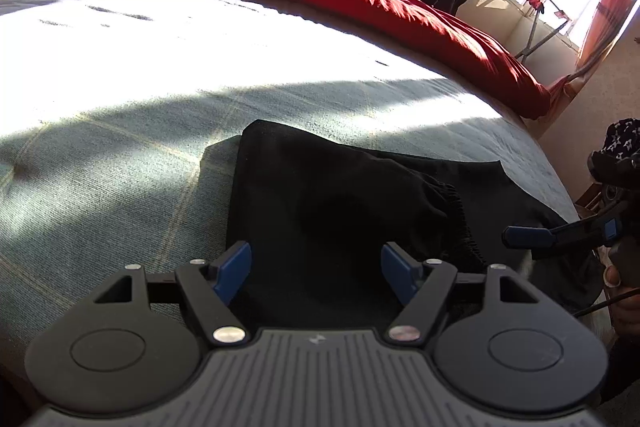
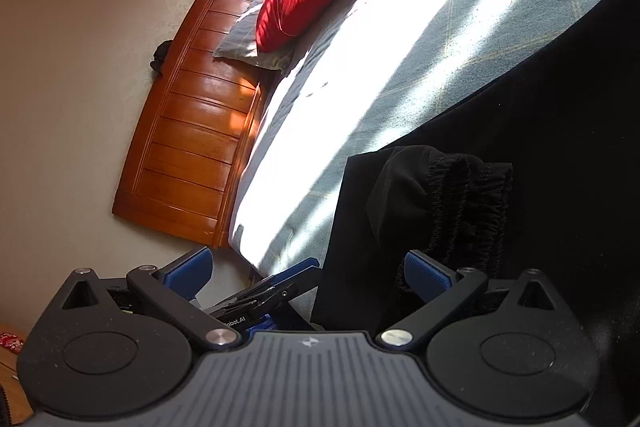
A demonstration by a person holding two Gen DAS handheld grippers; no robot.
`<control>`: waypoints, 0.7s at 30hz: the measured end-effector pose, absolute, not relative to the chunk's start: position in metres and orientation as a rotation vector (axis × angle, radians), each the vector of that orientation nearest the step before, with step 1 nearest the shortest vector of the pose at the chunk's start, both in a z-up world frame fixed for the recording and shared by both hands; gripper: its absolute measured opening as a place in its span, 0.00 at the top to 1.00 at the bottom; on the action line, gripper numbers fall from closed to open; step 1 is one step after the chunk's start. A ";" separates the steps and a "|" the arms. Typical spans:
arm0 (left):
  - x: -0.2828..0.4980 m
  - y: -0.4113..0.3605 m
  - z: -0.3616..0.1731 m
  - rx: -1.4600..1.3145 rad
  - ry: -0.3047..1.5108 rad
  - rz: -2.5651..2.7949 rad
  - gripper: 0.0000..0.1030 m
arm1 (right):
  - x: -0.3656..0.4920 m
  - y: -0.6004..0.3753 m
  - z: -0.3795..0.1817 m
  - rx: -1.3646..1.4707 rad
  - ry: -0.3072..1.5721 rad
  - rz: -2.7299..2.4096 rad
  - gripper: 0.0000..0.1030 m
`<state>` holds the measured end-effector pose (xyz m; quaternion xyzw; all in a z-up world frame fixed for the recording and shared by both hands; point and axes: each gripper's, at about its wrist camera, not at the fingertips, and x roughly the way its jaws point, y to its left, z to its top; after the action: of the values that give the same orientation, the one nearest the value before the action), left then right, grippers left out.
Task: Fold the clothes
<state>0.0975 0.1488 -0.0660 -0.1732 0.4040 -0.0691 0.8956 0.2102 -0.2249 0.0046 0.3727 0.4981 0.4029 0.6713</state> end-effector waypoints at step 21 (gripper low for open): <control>0.121 0.238 -0.086 -0.352 0.827 -0.365 0.22 | 0.179 -0.177 -0.060 0.855 1.037 0.550 0.00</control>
<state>0.1206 0.2378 -0.0859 -0.1692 0.3976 -0.1753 0.8846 0.1788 -0.1768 -0.0597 0.3908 0.4740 0.2516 0.7479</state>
